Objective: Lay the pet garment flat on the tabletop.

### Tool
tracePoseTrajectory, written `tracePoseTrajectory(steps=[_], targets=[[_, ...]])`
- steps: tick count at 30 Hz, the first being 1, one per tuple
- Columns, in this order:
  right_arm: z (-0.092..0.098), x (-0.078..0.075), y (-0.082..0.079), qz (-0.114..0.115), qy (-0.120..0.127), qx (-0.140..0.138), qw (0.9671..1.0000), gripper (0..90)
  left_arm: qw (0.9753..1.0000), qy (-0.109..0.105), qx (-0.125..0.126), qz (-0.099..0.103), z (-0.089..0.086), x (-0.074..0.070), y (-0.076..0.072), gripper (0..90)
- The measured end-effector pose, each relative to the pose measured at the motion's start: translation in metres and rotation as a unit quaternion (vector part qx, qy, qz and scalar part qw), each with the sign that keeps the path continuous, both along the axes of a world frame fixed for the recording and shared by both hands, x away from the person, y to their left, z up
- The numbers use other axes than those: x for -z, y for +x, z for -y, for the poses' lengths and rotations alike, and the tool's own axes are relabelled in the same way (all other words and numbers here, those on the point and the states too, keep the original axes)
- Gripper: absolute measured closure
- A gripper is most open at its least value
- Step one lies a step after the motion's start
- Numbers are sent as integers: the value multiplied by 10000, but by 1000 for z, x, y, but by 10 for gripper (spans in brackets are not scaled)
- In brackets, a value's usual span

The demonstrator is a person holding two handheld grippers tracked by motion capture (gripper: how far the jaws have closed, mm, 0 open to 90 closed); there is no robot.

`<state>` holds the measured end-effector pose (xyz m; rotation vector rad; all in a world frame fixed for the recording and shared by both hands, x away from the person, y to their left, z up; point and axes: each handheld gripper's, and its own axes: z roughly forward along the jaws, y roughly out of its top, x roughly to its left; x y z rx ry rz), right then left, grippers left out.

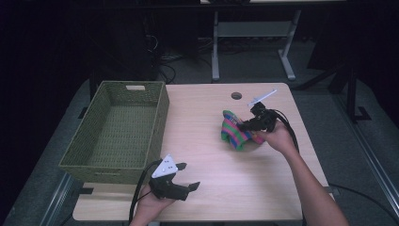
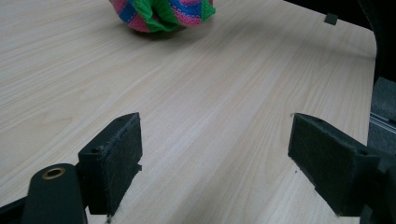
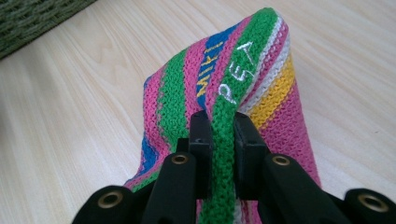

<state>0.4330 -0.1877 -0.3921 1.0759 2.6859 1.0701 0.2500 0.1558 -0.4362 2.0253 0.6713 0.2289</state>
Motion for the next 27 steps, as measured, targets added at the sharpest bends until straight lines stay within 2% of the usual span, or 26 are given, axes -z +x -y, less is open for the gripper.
tracePoseTrajectory(steps=[7, 9, 11, 15, 19, 27], targets=[[0, -9, -4, 9, 109, -34, 9999, 800, 10000, 5, 20, 4, 1, 0, 0, 172], [0, -12, -7, 38, 75, -35, 10000, 799, 10000, 34, 43, 8, 1, 0, 0, 172], [0, -16, -9, 51, 86, -54, 9999, 799, 10000, -24, 37, -20, 2, 1, -1, 172], [0, -22, -13, 125, 140, -144, 9997, 800, 10000, 4, 49, -2, 2, 1, 0, 172], [3, -31, -20, 159, 304, -224, 9992, 800, 10000, -3, 33, 6, 2, 1, 0, 172], [3, -41, -32, 256, 374, -436, 9980, 799, 10000, -9, 29, 23, 2, 0, -1, 172]])
